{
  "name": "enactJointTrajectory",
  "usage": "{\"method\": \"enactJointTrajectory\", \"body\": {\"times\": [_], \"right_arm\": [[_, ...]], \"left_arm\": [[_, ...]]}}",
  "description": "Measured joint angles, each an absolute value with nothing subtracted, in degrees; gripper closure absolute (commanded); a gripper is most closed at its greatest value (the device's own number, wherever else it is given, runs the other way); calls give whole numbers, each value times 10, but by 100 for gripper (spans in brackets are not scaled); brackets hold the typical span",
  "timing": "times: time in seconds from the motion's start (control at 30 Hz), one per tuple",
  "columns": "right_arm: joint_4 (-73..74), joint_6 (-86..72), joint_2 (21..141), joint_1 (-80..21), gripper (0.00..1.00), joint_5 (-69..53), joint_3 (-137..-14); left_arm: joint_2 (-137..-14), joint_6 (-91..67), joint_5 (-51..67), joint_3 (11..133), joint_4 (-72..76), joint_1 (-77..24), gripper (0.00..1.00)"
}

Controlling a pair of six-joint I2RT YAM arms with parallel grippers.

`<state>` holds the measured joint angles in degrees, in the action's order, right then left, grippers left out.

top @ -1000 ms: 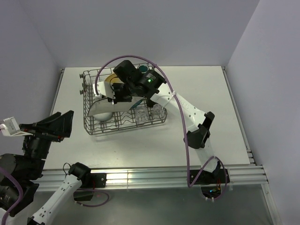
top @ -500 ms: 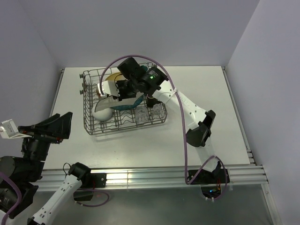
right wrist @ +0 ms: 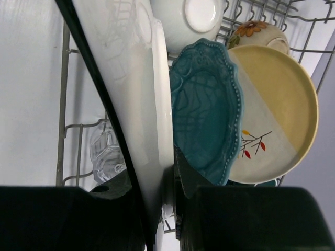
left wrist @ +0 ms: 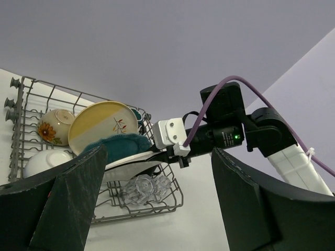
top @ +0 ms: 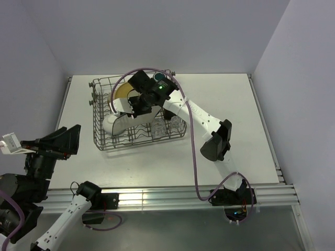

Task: Load the mixed dishes into the dish rack
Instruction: Insert the plate into the dish rack

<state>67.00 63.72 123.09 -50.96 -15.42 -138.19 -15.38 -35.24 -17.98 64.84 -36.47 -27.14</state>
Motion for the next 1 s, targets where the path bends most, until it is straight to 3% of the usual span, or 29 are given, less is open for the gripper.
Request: {"method": "enactJointTrajectory", "body": {"times": [1.0], "right_arm": [[673,665,1285,-488,100,-143,-1374]], "left_arm": [[-151,-357,-205,626,-363,-292,12]]}}
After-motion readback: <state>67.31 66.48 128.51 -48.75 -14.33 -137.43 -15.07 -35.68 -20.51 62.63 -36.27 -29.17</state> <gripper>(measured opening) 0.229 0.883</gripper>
